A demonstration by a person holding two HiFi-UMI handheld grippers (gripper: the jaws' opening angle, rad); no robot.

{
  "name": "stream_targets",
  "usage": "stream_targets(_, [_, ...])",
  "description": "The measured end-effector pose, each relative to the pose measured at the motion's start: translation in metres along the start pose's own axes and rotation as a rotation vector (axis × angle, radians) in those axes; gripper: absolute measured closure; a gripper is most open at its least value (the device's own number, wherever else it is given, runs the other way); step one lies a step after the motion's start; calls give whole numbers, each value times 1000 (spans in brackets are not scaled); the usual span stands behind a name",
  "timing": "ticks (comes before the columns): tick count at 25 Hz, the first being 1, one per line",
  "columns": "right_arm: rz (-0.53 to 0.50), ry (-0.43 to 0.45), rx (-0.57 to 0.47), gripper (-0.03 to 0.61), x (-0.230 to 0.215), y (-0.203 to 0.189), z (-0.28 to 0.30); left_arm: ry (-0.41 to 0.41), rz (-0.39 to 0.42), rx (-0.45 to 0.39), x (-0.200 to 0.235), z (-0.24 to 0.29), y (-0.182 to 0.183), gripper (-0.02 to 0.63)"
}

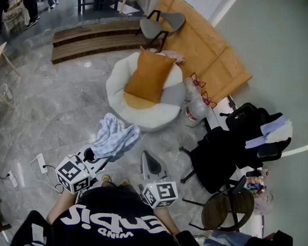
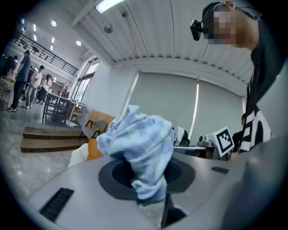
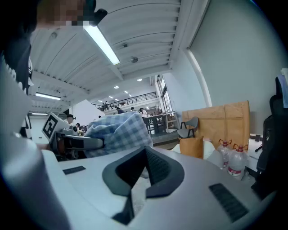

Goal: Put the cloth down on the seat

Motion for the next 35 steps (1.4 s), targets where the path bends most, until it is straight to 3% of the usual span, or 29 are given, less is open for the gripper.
stream_targets(16, [29,5,-14,559,7,1,3,-43,-7,-6,5,-7,-11,503])
stream_targets(28, [29,-105,-104,558,27,8,3,-63,-46,3,32,-36,-12,503])
stream_targets(35, [30,-139,-75,559,17,3,28,-95,-97,3,45,-22,-9,503])
Point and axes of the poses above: the fingertips, and each gripper's own axes: z forward along the fingers, x to its left, y out of its top, the point moved 2 cm from there along -z, backward along the fingers, and after that the axes turned 7 degrees about -z, right-handed, at the moved point
